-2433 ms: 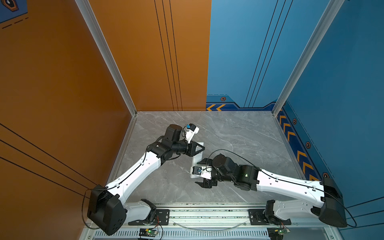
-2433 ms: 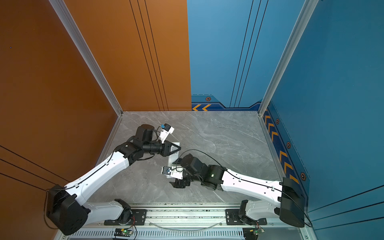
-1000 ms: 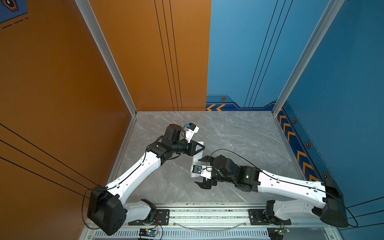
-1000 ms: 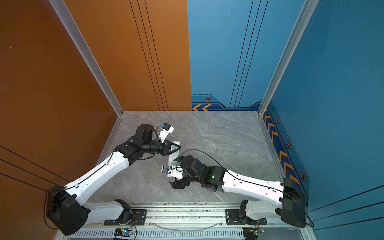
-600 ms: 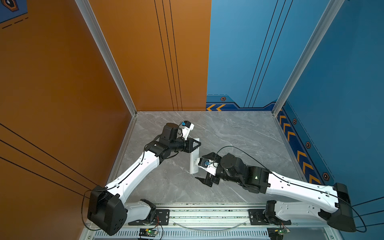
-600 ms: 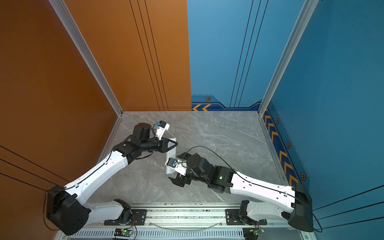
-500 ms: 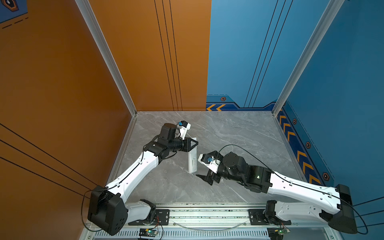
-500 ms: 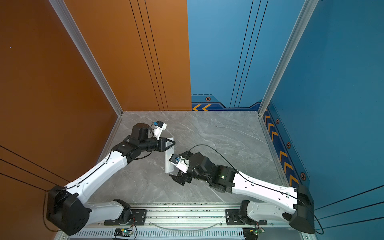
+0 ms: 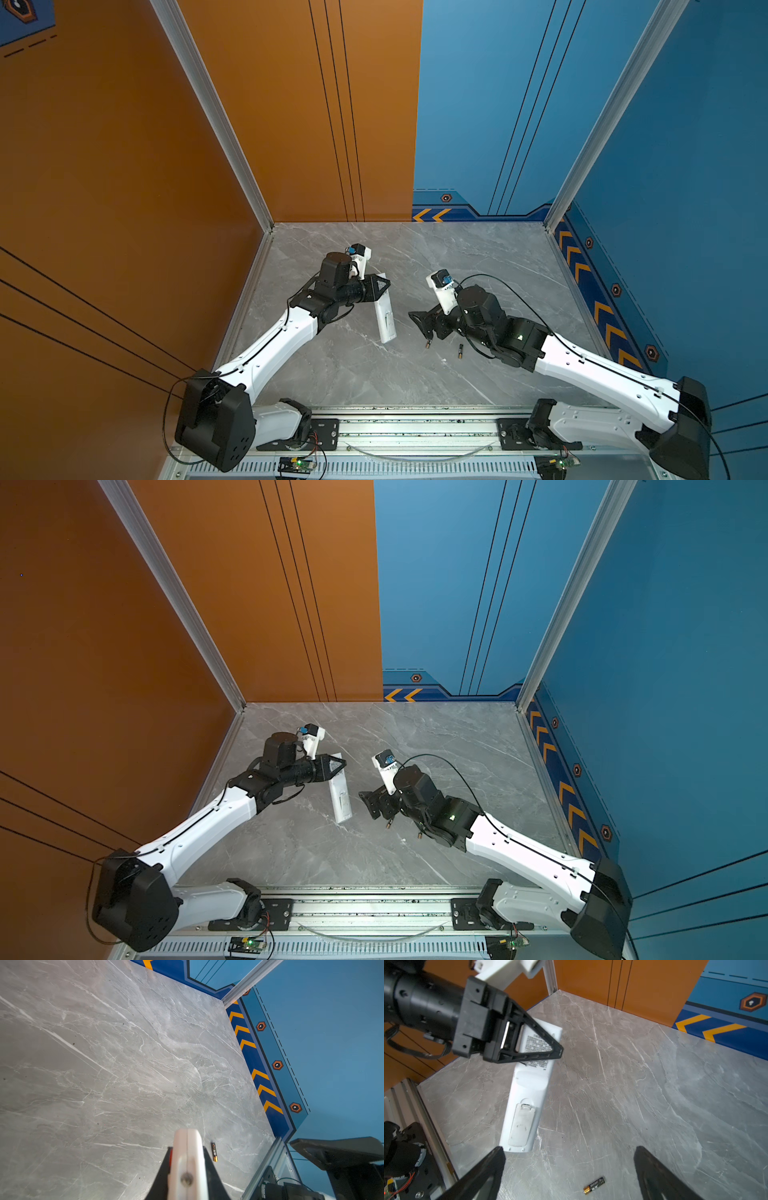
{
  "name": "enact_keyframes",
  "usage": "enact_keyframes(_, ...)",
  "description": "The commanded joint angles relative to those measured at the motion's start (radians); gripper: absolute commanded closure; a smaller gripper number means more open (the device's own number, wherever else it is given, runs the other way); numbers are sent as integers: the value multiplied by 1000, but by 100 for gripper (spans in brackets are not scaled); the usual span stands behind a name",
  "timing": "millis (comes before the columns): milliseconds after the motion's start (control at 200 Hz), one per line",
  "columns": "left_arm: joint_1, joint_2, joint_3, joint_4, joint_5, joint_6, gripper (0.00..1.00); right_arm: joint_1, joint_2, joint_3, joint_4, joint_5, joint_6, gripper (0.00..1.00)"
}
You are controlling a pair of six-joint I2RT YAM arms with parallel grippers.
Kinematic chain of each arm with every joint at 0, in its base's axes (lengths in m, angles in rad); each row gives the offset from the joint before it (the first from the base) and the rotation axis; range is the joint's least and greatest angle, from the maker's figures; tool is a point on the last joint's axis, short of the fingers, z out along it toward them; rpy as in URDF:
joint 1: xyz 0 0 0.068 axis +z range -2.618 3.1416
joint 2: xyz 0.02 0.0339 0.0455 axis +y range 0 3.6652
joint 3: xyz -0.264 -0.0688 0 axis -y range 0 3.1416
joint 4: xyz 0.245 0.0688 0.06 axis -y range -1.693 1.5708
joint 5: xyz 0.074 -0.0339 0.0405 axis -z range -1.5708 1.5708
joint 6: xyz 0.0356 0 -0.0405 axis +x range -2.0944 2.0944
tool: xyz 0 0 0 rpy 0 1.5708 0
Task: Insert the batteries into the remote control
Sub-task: 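Raise the remote upright with the right gripper while the left gripper withdraws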
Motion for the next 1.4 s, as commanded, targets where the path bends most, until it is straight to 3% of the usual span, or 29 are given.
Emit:
enact_keyframes(0,3,-28,-19,60,-70,-69,100,-26,12,6,-42,-54,94,7)
enact_keyframes(340,-18,-59,-70,103,-166,-139,100,-43,75,43,-49,-139,137,8)
enact_keyframes(1397,-44,-46,-78,110,-189,-149,100,-42,353,129,143,-343,261,16)
